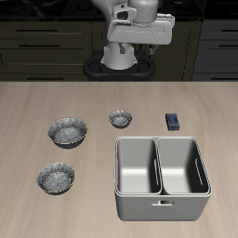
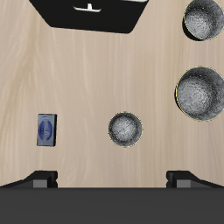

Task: Place the cream cheese in the middle-sized bowl

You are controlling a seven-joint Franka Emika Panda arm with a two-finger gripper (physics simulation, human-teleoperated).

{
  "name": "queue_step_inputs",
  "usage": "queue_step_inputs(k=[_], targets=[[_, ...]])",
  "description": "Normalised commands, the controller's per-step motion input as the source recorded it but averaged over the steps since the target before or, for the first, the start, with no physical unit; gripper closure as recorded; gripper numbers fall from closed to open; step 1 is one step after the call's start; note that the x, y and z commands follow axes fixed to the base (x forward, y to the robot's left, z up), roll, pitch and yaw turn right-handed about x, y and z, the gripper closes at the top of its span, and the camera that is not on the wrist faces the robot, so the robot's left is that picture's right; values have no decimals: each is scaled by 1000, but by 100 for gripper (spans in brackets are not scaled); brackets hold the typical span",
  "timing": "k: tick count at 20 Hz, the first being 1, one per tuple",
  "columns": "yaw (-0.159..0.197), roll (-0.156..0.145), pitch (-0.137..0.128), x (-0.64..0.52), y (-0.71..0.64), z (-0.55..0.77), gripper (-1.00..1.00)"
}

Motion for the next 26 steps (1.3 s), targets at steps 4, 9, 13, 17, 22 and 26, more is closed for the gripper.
queue_step_inputs(k=[4, 9, 13, 17, 22, 26], targets=[[-1, -49, -3, 43, 316, -44, -100], [9, 22, -20, 11, 498, -31, -100], [-11, 83, 11, 11, 463, -63, -100], [-7, 29, 6, 54, 268, -85, -100], [-59, 13, -2, 111, 193, -29, -100], [-14, -14, -24, 67, 143, -46, -100]])
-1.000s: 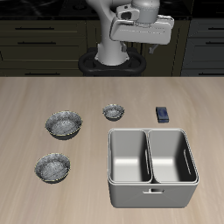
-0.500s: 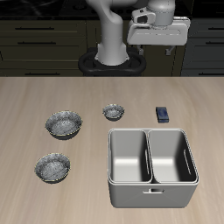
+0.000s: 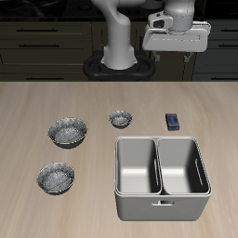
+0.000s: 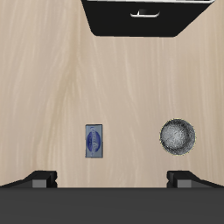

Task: Place the cream cheese in the middle-sized bowl

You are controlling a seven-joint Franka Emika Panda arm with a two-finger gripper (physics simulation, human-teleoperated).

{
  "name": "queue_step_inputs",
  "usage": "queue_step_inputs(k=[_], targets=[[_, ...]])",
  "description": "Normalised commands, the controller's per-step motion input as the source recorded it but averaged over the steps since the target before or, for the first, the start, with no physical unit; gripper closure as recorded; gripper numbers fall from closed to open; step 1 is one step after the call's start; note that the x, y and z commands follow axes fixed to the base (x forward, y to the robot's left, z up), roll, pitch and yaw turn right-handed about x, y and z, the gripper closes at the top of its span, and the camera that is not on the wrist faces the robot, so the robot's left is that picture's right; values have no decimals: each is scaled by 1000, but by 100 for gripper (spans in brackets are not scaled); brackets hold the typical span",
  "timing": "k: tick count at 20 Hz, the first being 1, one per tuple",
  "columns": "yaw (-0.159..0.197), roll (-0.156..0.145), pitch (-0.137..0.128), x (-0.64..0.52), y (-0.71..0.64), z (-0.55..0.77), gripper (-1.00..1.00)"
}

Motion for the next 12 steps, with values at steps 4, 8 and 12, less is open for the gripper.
queue_step_inputs(k=[4, 8, 12], targets=[[-50, 3, 1, 38, 129, -54, -100], [-34, -12, 4, -24, 55, -72, -100], [-47, 8, 31, -93, 103, -247, -100]])
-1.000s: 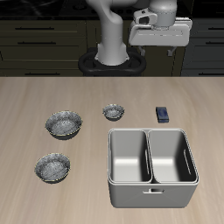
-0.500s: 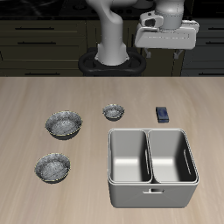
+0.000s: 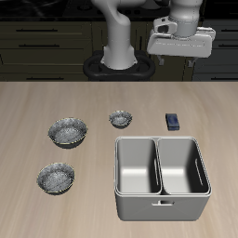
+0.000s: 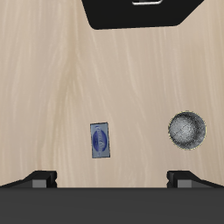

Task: Place the cream cheese in the middle-sized bowl

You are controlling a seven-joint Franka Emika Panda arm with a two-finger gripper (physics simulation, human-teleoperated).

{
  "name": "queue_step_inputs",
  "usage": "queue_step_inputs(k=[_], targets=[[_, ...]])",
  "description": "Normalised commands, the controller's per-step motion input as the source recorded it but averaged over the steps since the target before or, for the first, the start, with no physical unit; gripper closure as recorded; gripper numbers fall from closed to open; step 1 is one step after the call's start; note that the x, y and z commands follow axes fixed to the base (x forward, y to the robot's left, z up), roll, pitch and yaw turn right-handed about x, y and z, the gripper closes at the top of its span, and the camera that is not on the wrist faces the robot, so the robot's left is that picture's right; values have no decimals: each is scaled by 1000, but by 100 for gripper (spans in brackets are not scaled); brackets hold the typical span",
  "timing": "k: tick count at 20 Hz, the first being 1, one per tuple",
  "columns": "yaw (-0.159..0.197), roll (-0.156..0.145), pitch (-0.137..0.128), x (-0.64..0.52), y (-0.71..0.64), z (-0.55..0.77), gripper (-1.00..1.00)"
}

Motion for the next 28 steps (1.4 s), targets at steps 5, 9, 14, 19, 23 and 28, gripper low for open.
queue_step_inputs(k=[5, 9, 14, 19, 23, 28], targets=[[30, 21, 15, -143, 128, -395, -100], [28, -21, 41, -14, 22, -489, -100], [31, 15, 18, -99, 93, -430, -100], [14, 6, 47, -65, 48, -322, -100], [33, -34, -38, 6, -12, -72, -100], [27, 10, 43, 27, 95, -376, -100]])
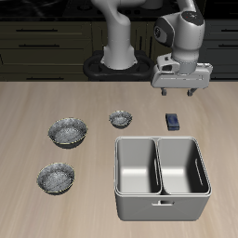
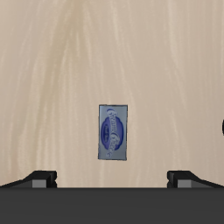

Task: Place the cream cheese in the middle-sized bowl

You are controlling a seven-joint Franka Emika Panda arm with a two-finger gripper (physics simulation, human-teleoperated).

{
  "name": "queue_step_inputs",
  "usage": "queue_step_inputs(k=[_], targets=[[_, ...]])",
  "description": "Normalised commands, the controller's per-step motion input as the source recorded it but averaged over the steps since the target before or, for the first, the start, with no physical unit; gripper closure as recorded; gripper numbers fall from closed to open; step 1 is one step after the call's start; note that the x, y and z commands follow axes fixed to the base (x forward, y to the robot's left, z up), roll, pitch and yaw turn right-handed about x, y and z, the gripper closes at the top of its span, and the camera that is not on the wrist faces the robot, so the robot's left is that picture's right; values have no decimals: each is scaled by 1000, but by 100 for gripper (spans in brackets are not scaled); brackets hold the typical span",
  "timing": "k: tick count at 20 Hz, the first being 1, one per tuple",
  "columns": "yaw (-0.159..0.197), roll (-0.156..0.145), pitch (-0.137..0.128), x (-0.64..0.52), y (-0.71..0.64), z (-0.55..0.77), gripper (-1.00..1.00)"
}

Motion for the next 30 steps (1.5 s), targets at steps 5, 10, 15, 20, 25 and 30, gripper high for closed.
queue_step_inputs(k=[5, 10, 15, 20, 25, 30], targets=[[15, -17, 37, 63, -42, -285, -100], [2, -4, 21, 25, -25, -215, -100], [11, -5, 52, -10, -20, -314, -100], [4, 0, 43, -34, 12, -310, -100], [12, 3, 44, -66, 2, -284, -100], [-1, 0, 28, -50, -22, -140, -100]])
